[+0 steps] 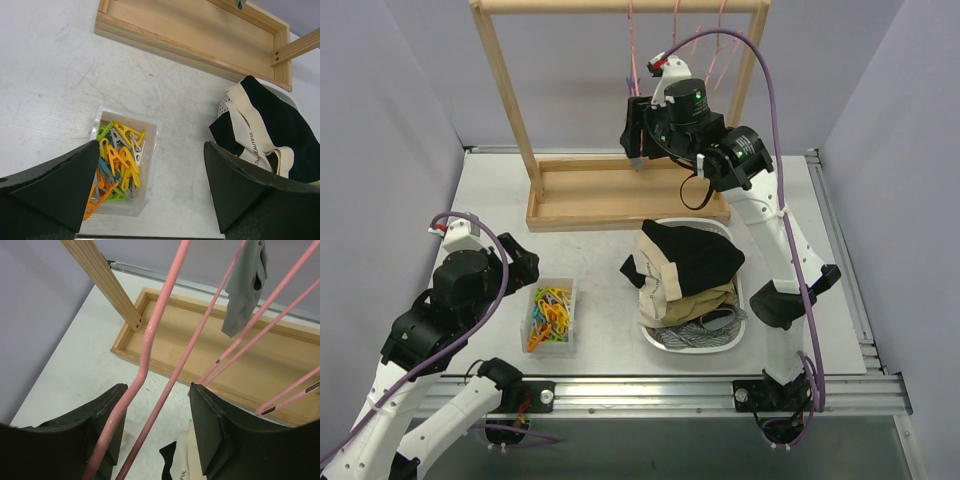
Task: Remove the underwear clipped to the hanger
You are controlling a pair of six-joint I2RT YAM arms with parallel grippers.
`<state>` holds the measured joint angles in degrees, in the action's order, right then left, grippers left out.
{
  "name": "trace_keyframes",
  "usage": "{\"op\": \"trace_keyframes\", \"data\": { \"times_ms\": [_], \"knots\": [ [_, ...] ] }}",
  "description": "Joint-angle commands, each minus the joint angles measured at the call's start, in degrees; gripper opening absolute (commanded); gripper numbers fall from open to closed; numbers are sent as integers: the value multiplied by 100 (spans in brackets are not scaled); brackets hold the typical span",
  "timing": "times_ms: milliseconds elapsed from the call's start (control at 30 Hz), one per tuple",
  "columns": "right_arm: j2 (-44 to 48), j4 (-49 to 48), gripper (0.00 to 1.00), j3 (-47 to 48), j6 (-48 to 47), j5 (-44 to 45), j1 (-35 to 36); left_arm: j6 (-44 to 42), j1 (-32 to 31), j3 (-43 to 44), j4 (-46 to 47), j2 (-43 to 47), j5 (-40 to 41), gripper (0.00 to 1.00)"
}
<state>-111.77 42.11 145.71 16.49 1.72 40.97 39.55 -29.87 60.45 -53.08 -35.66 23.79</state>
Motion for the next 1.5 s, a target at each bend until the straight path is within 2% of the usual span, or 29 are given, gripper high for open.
{"op": "trace_keyframes", "data": {
  "times_ms": [0, 133, 267, 300, 467, 600, 733, 833, 867, 933, 1000, 1067, 1267, 1333, 1367, 1467],
  "knots": [
    [313, 52, 51, -25, -23, 109, 69, -105, 34, 20, 237, 33, 38, 94],
    [278, 96, 34, 1, -67, 224, 60, -105, 34, 11, 263, 6, 20, 94],
    [269, 122, 1, 45, -94, 285, 60, -114, 34, 2, 228, 24, 29, 94],
    [261, 114, 0, 45, -111, 312, 60, -114, 34, 2, 210, 33, 46, 94],
    [278, 52, 0, 168, -339, 233, 86, -114, 34, -15, 210, 94, 56, 94],
    [497, -422, 0, 37, -761, 408, 306, -105, 42, -15, 245, 59, 20, 94],
    [515, -546, 0, 63, -709, 522, 271, -105, 34, 20, 228, 33, 3, 94],
    [585, -511, 4, -200, -603, 732, 254, -105, 34, 29, 202, 77, 29, 94],
    [577, -458, 9, -227, -595, 786, 254, -114, 34, 20, 202, 85, 29, 94],
    [516, -292, 10, -166, -586, 874, 254, -105, 34, 20, 210, 77, 29, 94],
    [446, -151, 23, -87, -586, 971, 262, -114, 34, 29, 219, 68, 3, 94],
    [296, 95, 40, 133, -629, 1085, 271, -105, 34, 37, 245, 33, -15, 94],
    [243, 166, 61, 265, -1060, 1954, 745, -97, 34, 20, 307, -29, -68, 94],
    [191, 157, 59, 370, -1130, 2218, 903, -105, 34, 37, 316, -55, -76, 94],
    [182, 157, 51, 405, -1131, 2271, 939, -105, 34, 29, 324, -73, -76, 94],
    [208, 166, 39, 345, -1113, 2491, 974, -105, 34, 46, 316, -90, -85, 94]
  ]
}}
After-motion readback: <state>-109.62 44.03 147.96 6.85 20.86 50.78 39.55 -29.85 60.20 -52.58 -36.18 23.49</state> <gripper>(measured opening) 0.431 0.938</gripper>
